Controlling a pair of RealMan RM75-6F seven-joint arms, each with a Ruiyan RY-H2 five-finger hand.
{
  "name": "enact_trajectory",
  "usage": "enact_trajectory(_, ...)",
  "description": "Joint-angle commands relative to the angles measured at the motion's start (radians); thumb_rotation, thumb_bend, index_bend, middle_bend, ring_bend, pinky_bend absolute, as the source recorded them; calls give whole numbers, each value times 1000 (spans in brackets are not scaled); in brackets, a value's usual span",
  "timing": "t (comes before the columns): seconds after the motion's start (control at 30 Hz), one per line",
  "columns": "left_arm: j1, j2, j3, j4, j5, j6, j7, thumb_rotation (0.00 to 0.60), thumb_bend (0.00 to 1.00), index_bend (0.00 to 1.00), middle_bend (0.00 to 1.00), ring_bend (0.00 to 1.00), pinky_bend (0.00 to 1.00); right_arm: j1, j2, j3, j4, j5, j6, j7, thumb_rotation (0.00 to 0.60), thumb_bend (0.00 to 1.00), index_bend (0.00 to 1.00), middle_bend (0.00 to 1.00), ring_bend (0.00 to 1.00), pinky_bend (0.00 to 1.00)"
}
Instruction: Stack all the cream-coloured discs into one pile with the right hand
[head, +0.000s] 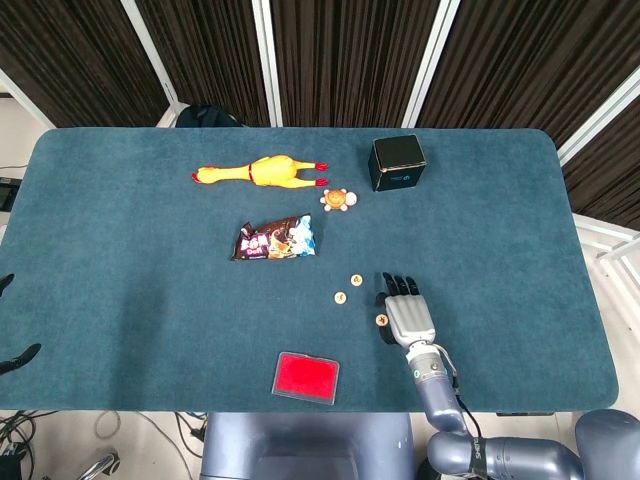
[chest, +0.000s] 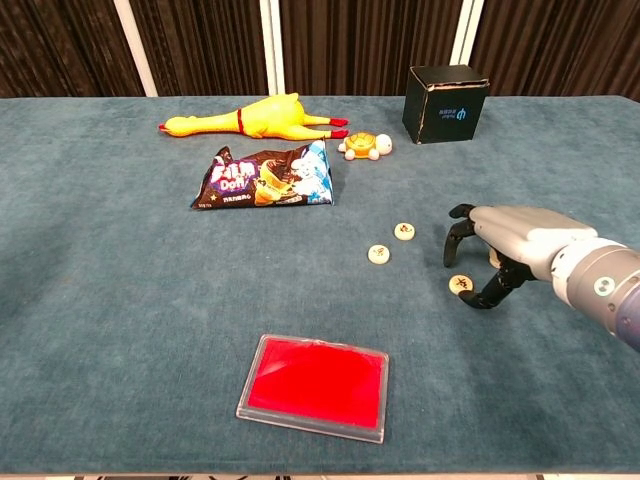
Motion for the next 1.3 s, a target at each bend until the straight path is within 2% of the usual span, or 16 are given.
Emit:
enact_trajectory(0.03, 0, 0, 0, 0, 0, -1, 1, 600, 98, 116, 0, 0, 29, -2, 4, 1, 0, 0, -1, -1, 600, 408, 398, 0, 0, 0)
enact_trajectory(0.63, 1, -2, -2, 0, -4, -1, 1, 600, 99, 115, 0, 0, 29, -10, -12, 12, 23, -3, -13, 12, 600, 408, 491, 0, 0, 0)
enact_trajectory(1.03, 1, -2, -2, -3, -5, -2, 3, 600, 99, 118, 0, 0, 29, -13, -6, 21, 19, -12, -11, 12, 600, 408, 514, 0, 0, 0)
enact_trajectory(1.3, 0, -1, -1, -3, -7, -6, 3, 600, 99, 119, 0, 0, 29, 7, 36, 73, 6, 7, -9, -9, 600, 408, 514, 0, 0, 0)
